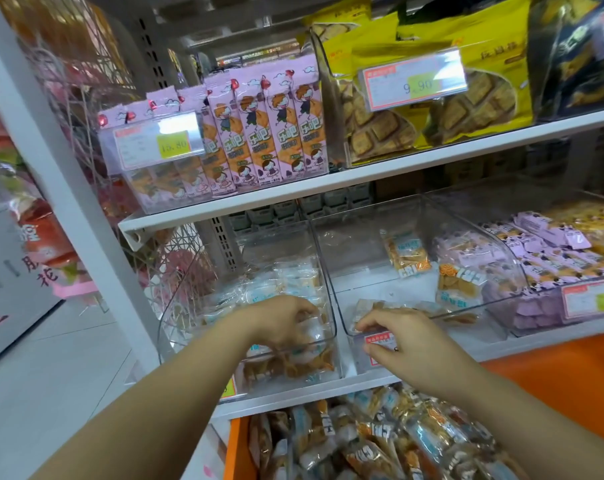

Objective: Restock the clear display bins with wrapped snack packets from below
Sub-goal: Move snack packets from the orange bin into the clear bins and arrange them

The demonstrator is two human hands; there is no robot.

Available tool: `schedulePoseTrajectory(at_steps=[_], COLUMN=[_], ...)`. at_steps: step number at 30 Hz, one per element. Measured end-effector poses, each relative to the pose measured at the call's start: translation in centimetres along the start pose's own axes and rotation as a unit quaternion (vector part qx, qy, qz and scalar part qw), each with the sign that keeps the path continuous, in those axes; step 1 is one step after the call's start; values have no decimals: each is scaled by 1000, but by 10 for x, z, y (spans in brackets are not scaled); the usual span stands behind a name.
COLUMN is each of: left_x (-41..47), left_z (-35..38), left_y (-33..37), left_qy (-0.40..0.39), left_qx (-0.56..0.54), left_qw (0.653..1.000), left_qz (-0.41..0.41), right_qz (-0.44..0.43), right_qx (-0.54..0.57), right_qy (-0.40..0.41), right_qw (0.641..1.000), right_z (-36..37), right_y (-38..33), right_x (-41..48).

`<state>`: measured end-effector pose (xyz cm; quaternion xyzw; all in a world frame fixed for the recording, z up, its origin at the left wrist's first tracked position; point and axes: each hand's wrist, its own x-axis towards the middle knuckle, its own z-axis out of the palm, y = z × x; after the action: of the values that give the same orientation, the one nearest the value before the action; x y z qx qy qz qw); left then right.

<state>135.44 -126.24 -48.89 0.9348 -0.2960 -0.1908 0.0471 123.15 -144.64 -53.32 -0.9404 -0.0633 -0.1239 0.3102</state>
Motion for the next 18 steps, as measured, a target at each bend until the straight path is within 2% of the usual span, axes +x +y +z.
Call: schedulePoseTrajectory(at_steps=[2, 5, 12, 15, 18], left_x=[-5, -7, 6, -2, -11], left_z=[-5, -8, 4, 8, 5], left_y=[-2, -1, 6, 4, 6], left_qy=[-21, -44, -45, -7, 85], left_qx=[-45, -53, -3, -32, -2], left_qw=[999, 998, 999, 999, 996], left_qz=[5, 9, 7, 19, 41], right_qz=[2, 3, 1, -1, 22], right_qx=[2, -5, -11, 23, 12], right_qy=[2, 3, -2, 2, 83], right_qw=[1000, 1000, 1000, 1000, 996], right_z=[0, 2, 3, -4, -23], right_y=[1, 2, 2, -2, 3], right_x=[0, 1, 1, 0, 1])
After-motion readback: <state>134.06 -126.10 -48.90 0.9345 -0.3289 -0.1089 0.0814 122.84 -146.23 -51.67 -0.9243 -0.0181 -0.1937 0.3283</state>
